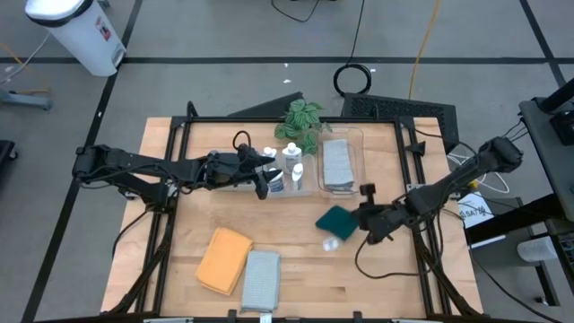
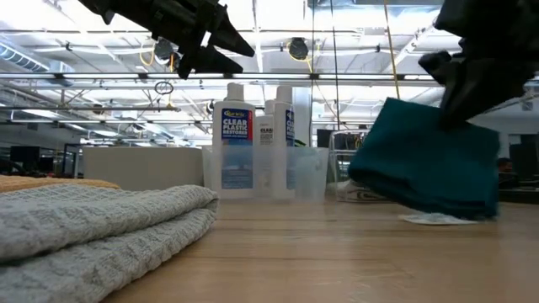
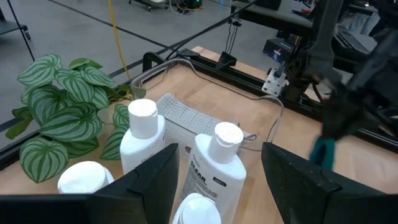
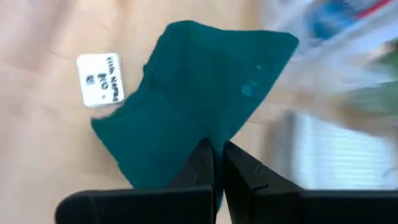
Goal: Pick & Place Kitchen Items
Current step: Put the green towel into the transparent bin
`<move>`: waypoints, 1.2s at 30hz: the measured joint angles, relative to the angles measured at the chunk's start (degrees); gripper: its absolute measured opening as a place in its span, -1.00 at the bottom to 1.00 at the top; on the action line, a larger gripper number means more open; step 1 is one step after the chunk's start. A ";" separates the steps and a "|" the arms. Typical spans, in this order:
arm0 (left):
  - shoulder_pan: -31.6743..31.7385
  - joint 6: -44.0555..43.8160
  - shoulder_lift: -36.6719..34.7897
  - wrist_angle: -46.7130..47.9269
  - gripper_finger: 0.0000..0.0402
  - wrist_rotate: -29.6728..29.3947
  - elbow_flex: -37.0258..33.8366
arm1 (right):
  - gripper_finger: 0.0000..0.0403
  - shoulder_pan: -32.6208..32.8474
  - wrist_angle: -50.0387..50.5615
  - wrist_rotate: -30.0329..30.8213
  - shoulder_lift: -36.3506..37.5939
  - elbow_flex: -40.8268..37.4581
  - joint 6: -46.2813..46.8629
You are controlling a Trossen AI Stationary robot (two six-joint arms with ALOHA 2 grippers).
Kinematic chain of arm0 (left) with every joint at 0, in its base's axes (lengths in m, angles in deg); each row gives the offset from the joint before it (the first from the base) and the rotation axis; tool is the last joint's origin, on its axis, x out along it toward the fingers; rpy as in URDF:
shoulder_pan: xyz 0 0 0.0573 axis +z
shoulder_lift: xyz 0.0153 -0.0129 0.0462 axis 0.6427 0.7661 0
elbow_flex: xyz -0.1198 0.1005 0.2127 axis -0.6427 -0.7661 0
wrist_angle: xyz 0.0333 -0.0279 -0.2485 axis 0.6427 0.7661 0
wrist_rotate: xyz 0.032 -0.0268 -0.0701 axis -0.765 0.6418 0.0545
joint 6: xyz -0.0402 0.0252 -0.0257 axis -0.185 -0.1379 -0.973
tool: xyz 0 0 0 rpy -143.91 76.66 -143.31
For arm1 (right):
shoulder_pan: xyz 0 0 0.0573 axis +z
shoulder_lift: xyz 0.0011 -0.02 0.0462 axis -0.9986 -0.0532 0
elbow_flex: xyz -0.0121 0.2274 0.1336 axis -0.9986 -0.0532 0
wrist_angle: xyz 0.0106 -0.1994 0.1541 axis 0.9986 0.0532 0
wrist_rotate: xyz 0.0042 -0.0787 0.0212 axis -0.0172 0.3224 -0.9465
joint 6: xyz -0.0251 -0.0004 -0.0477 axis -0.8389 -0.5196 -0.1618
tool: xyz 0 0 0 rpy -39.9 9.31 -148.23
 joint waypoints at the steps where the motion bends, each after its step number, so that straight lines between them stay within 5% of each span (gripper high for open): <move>1: -0.01 0.01 0.00 0.00 0.17 0.00 -0.01 | -1.00 -0.37 1.61 2.21 0.76 0.20 -2.15; 15: -0.02 -0.01 0.00 -0.07 0.17 0.00 0.00 | -1.00 -7.05 2.48 26.49 4.09 0.49 -33.47; 36: -0.02 0.01 0.00 -0.04 0.17 0.01 0.01 | -1.00 -17.86 -19.91 27.26 5.29 0.55 -71.34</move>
